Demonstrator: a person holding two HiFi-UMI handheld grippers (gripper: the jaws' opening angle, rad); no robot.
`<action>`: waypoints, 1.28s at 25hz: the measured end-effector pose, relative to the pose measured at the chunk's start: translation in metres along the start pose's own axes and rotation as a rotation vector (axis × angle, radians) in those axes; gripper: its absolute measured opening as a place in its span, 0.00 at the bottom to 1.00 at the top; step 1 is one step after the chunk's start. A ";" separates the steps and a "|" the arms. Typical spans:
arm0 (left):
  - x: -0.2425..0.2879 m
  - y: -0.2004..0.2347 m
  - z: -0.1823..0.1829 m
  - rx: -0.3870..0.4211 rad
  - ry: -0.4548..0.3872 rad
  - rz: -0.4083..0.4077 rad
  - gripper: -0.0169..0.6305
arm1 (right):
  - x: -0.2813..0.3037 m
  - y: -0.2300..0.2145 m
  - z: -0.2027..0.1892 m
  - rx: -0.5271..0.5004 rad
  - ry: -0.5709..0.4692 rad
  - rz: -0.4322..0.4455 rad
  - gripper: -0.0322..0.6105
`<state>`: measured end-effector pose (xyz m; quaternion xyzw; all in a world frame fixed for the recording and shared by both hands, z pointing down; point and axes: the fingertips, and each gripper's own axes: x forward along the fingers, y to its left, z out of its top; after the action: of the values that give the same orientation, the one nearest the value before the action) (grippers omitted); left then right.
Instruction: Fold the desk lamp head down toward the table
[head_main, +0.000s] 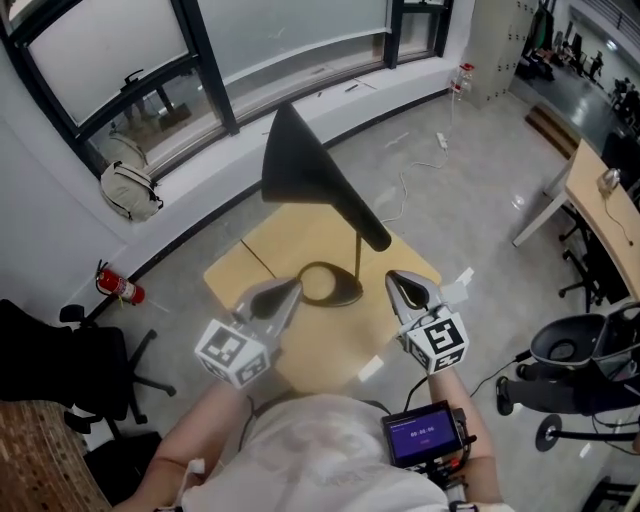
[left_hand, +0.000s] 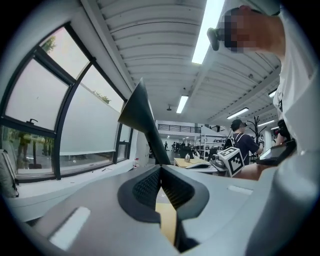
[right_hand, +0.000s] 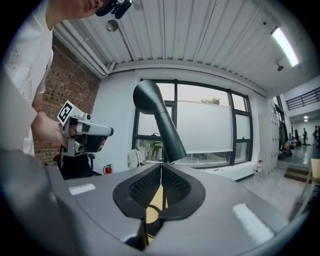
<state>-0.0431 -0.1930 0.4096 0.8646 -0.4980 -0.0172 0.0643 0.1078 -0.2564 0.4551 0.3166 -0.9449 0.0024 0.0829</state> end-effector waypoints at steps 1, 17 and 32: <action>0.001 0.000 0.008 0.012 -0.007 0.004 0.03 | 0.002 -0.004 0.006 -0.010 -0.009 0.003 0.07; -0.009 0.004 0.160 0.296 -0.109 0.117 0.04 | 0.042 -0.024 0.050 -0.147 -0.027 0.103 0.27; 0.029 0.025 0.228 0.449 -0.059 0.127 0.23 | 0.081 -0.013 0.022 -0.296 0.124 0.119 0.47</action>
<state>-0.0717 -0.2518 0.1876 0.8232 -0.5445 0.0730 -0.1434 0.0486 -0.3166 0.4455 0.2439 -0.9451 -0.1123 0.1864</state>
